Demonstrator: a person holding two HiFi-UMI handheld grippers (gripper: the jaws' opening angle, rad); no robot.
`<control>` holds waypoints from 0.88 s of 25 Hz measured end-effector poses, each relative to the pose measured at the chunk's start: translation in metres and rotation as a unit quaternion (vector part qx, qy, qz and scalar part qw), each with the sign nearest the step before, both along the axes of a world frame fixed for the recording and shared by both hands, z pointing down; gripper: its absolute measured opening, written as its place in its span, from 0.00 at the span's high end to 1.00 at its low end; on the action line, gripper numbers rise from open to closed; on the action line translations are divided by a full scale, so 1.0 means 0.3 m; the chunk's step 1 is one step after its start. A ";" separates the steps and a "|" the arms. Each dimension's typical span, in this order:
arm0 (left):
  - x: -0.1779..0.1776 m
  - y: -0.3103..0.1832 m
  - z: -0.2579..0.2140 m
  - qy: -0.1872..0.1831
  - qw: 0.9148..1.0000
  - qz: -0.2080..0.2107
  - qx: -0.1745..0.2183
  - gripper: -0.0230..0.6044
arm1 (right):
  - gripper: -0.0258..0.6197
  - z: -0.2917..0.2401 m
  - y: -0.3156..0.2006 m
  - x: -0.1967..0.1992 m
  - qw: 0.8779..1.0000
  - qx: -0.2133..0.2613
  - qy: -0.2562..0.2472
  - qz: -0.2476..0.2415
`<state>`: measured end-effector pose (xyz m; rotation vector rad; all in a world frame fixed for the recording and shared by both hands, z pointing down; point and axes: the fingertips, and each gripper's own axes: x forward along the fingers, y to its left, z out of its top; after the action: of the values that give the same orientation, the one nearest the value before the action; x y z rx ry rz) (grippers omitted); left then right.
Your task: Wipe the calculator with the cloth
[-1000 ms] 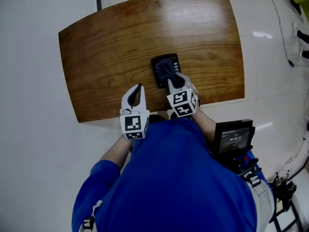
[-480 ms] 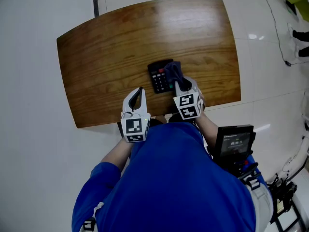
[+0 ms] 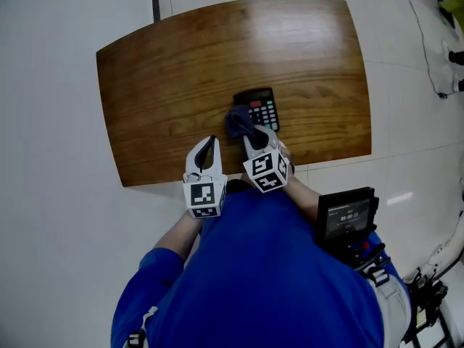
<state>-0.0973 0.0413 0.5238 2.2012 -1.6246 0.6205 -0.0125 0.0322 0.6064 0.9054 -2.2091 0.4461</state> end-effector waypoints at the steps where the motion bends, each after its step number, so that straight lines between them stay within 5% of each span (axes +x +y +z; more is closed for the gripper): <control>1: -0.003 0.005 -0.006 -0.002 1.000 -0.001 -0.001 0.95 | 0.86 0.002 0.008 -0.010 1.000 -0.002 -0.001 -0.004; 8: 0.001 0.016 0.003 -0.013 1.000 0.008 -0.009 0.95 | 0.86 0.034 -0.006 0.013 1.000 -0.007 -0.003 0.012; 22: 0.112 -0.006 0.090 -0.001 0.999 0.045 -0.001 0.95 | 0.86 0.123 -0.055 0.284 0.995 -0.003 0.032 0.098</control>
<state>-0.0638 0.0396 0.5510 2.2831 -1.5308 0.6481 0.0728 0.0158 0.6433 1.1232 -2.0689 0.5071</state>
